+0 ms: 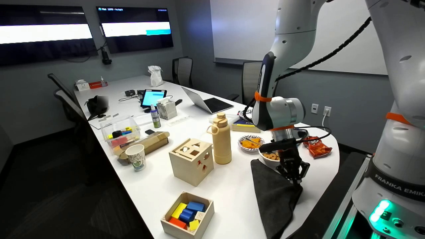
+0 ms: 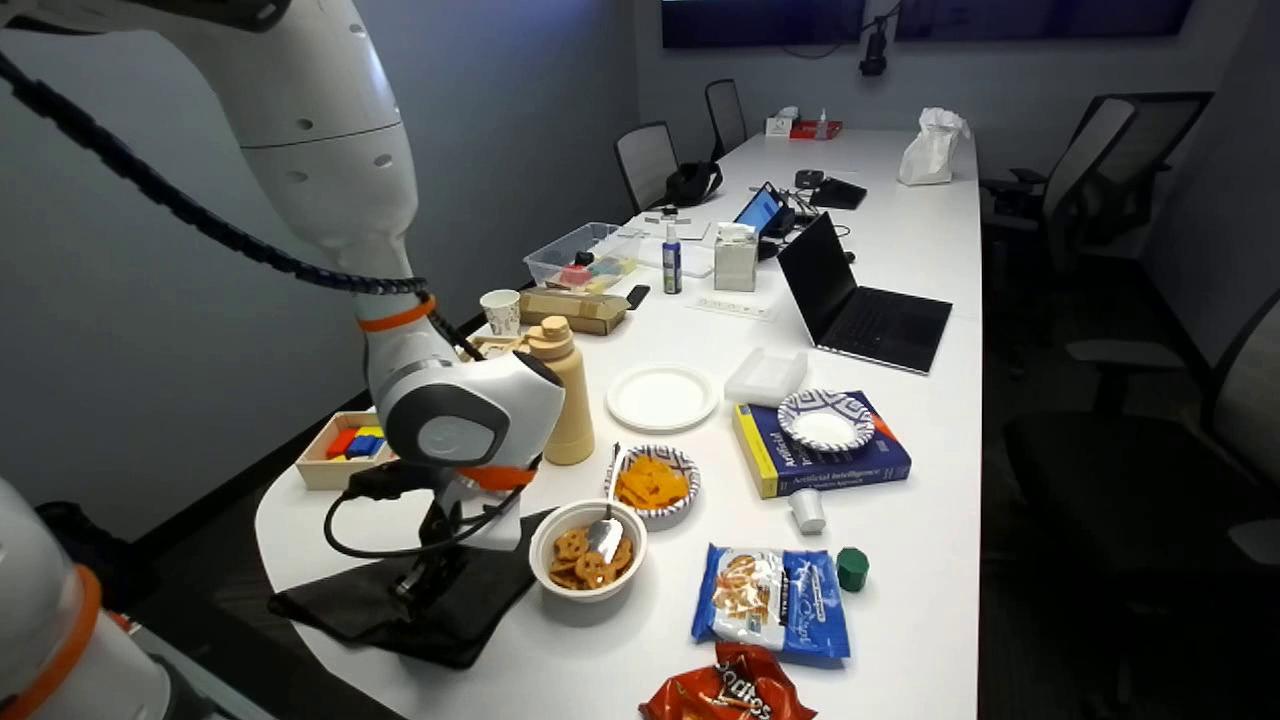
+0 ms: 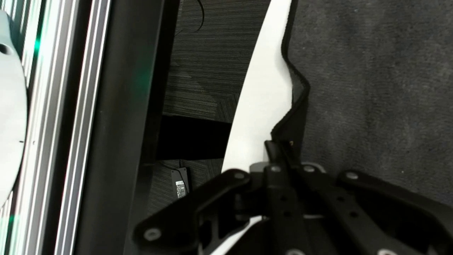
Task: Fold the towel into a triangle twice.
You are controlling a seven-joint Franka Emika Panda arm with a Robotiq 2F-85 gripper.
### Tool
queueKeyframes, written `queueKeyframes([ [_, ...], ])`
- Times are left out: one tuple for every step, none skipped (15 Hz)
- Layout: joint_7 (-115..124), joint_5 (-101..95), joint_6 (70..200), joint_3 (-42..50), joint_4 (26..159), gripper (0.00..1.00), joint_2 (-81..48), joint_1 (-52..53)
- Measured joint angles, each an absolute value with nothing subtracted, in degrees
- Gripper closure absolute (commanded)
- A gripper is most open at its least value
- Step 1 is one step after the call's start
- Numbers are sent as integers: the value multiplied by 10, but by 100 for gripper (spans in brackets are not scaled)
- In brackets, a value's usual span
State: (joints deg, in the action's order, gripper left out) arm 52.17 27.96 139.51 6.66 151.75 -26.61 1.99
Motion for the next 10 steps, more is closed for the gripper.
queueKeyframes([
  [528,276,1395,70,1519,99,-266,20],
  [533,273,1395,72,1519,99,-267,20],
  [539,269,1395,75,1519,99,-267,20],
  [546,265,1395,77,1519,99,-268,20],
  [552,262,1395,78,1519,99,-269,20],
  [556,260,1395,79,1519,99,-270,20],
  [559,259,1395,79,1519,99,-273,19],
  [561,258,1395,79,1518,72,-276,19],
  [564,258,1395,79,1517,71,-281,18],
  [567,258,1395,79,1517,65,-285,18],
])
